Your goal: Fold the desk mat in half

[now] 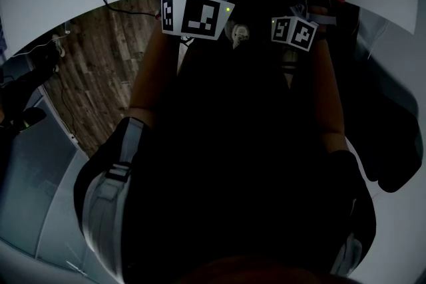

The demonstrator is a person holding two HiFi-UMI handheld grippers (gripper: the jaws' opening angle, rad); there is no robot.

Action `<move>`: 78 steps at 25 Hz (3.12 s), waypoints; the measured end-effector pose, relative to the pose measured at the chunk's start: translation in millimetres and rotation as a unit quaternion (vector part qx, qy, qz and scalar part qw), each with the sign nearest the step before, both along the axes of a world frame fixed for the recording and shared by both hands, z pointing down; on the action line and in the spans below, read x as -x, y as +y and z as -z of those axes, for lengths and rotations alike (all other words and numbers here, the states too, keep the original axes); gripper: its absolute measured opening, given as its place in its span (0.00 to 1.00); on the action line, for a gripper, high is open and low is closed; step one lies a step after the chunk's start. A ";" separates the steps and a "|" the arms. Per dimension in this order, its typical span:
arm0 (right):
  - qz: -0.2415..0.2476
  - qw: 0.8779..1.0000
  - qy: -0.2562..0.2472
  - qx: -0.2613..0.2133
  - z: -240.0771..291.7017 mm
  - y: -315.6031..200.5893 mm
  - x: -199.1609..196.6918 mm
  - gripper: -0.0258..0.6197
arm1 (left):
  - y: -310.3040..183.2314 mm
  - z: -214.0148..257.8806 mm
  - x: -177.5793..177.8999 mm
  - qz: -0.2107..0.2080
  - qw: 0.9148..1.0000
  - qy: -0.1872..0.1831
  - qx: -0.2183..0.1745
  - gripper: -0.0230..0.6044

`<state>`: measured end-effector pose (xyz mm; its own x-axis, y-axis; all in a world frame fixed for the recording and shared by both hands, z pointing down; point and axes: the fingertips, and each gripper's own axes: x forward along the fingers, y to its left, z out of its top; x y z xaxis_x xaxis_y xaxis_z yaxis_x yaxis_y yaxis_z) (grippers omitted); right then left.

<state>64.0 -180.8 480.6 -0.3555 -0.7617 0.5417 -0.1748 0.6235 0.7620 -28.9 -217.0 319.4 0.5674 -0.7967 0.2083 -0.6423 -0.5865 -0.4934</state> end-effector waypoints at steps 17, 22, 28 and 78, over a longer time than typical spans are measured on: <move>-0.078 0.997 -0.009 -0.022 34.4 -54.5 16.9 0.10 | -47.8 7.0 33.0 -0.031 0.999 0.018 0.004 0.06; -0.093 0.995 -0.002 -0.032 39.1 -68.2 15.6 0.10 | -58.2 7.8 38.2 -0.037 0.999 0.027 0.004 0.06; -0.100 0.994 0.000 -0.043 45.5 -86.1 24.6 0.10 | -69.6 13.4 49.1 -0.041 0.999 0.032 -0.001 0.06; -0.026 0.998 -0.021 0.046 -26.7 -252.0 40.5 0.10 | -173.1 3.4 72.0 0.097 0.995 0.014 0.026 0.06</move>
<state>23.5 -432.8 507.3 -0.3417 -0.7267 0.5960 -0.2394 0.6805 0.6925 -101.0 -390.1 316.0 0.4104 -0.8800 0.2392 -0.7587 -0.4750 -0.4459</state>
